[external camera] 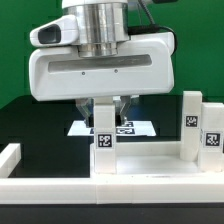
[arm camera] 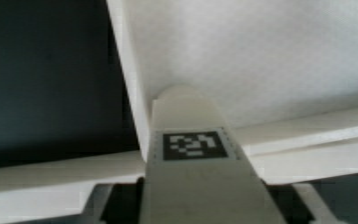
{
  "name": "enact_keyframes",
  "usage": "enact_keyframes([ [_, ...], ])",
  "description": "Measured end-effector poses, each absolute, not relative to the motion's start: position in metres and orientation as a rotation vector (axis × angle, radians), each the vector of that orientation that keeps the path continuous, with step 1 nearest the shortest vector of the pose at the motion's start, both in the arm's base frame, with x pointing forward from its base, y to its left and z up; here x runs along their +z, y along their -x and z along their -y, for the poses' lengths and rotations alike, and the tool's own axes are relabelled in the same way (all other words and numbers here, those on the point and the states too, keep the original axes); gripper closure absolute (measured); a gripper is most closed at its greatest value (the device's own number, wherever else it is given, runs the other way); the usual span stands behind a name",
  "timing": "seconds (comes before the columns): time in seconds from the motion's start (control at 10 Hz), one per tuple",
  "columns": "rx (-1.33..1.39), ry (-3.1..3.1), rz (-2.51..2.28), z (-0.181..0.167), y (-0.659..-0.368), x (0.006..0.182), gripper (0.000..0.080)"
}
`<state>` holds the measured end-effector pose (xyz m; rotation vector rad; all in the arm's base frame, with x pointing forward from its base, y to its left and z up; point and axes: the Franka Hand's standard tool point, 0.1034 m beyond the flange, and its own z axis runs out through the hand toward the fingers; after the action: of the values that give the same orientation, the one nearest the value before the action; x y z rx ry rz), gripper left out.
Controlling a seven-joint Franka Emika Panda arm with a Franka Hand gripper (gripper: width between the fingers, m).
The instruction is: Assemble desk
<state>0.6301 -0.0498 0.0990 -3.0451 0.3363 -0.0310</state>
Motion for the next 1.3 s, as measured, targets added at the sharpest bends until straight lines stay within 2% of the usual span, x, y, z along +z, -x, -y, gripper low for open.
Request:
enact_keyframes([
  [0.3,-0.027,2.925,-0.908,0.0487,-0.632,0.0988,0.0511],
  [0.7,0.046,2.364,-1.873,0.0466,-0.6339,0.0975,0.0511],
  [1.0,0.052,2.092,-2.171,0.0415,-0.6349,0.0972,0.0511],
  [1.3,0.05,2.069,-2.194,0.0411,-0.6353,0.0973,0.0511],
])
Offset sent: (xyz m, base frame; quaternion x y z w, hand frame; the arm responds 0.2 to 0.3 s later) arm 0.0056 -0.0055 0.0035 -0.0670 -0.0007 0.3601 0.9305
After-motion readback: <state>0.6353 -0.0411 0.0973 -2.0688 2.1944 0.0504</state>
